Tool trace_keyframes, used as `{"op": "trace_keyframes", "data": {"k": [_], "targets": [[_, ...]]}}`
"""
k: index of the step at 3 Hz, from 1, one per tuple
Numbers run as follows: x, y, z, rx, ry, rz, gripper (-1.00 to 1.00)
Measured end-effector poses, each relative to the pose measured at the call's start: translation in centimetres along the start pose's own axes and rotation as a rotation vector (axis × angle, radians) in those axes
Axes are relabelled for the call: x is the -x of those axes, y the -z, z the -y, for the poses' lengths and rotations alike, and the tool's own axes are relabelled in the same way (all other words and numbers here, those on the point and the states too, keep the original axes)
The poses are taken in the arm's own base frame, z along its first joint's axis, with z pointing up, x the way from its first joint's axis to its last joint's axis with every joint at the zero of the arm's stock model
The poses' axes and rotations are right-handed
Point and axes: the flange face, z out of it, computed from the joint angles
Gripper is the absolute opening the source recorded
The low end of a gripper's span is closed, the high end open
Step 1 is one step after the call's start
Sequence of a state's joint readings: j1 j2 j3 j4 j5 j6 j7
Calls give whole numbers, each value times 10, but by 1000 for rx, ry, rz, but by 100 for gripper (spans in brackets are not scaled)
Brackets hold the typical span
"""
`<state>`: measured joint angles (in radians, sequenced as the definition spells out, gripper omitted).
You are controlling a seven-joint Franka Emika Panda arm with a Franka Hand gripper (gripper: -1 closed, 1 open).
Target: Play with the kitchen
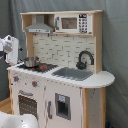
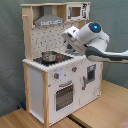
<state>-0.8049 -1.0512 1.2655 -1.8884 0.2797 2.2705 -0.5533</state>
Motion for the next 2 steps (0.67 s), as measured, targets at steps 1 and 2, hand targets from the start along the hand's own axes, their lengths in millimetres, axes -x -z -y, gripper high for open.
{"op": "trace_keyframes", "data": {"k": [1, 2], "targets": [[-7, -14, -6, -65, -46, 7, 100], [-18, -26, -9, -133, -71, 13, 100]]}}
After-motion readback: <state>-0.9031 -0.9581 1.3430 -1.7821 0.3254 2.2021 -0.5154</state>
